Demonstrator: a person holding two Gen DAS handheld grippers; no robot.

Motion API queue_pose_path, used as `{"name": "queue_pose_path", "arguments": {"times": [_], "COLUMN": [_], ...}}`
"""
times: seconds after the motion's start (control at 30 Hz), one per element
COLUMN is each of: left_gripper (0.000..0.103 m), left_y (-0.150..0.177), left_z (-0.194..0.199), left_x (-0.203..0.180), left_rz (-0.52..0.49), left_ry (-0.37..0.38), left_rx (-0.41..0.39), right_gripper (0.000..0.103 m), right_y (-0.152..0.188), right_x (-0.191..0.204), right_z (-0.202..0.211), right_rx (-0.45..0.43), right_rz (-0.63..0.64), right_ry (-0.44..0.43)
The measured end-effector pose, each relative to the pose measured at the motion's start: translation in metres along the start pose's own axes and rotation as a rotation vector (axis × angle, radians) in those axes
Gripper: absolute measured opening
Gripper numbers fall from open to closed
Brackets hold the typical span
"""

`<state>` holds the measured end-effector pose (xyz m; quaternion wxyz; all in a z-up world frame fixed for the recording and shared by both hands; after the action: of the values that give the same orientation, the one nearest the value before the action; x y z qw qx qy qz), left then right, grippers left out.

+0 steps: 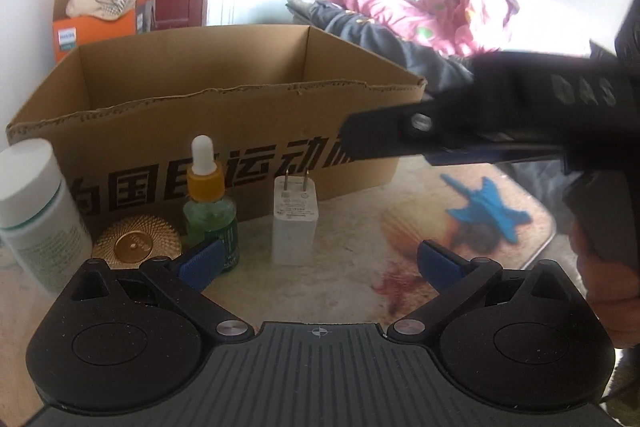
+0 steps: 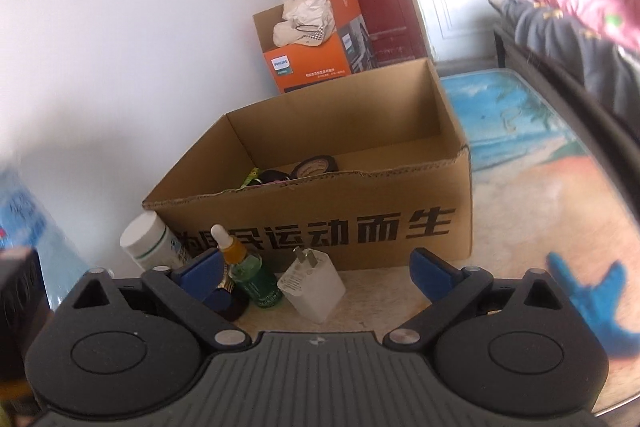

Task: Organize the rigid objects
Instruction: 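Move the right tool back to the white charger plug, then grasp the white charger plug with the right tool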

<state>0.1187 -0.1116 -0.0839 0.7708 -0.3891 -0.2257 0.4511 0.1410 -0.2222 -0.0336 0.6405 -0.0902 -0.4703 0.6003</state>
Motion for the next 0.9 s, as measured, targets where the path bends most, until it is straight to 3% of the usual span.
{"name": "queue_pose_path", "arguments": {"times": [0.1, 0.23, 0.33, 0.4, 0.5, 0.6, 0.9], "left_gripper": [0.101, 0.093, 0.077, 0.072, 0.057, 0.042, 0.036], "left_y": [0.000, -0.003, -0.004, -0.005, -0.008, -0.010, -0.009], "left_z": [-0.010, -0.017, -0.023, -0.028, -0.035, -0.037, -0.033], "left_x": [-0.006, -0.012, -0.010, -0.006, 0.001, 0.007, 0.005], "left_rz": [-0.048, -0.089, -0.102, -0.076, -0.028, 0.012, 0.055], "left_ry": [-0.047, -0.055, -0.091, -0.099, -0.104, -0.082, -0.018], "left_rx": [0.007, -0.005, 0.003, 0.012, 0.023, 0.034, 0.035], "right_gripper": [0.073, 0.062, 0.055, 0.046, 0.034, 0.029, 0.027], "right_y": [0.004, 0.009, 0.011, 0.012, 0.015, 0.017, 0.026], "right_x": [-0.004, -0.008, -0.013, -0.017, -0.021, -0.024, -0.036], "right_z": [-0.016, -0.034, -0.046, -0.052, -0.058, -0.057, -0.038], "right_rx": [0.039, 0.091, 0.127, 0.150, 0.179, 0.185, 0.194], "right_rz": [-0.039, -0.076, -0.115, -0.147, -0.183, -0.197, -0.252], "right_ry": [-0.017, -0.054, -0.081, -0.097, -0.122, -0.127, -0.128]}}
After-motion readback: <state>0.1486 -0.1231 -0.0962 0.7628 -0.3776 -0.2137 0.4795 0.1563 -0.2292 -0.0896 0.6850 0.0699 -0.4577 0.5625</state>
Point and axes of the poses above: each gripper's, at about its wrist camera, not at the fingertips, and z roughly against the way its jaws point, x to its left, y to its underside, the point moved 8 cm from there along -z, roughly the way its jaws point, and after that the axes turned 8 degrees about -z, right-handed, at the moved point
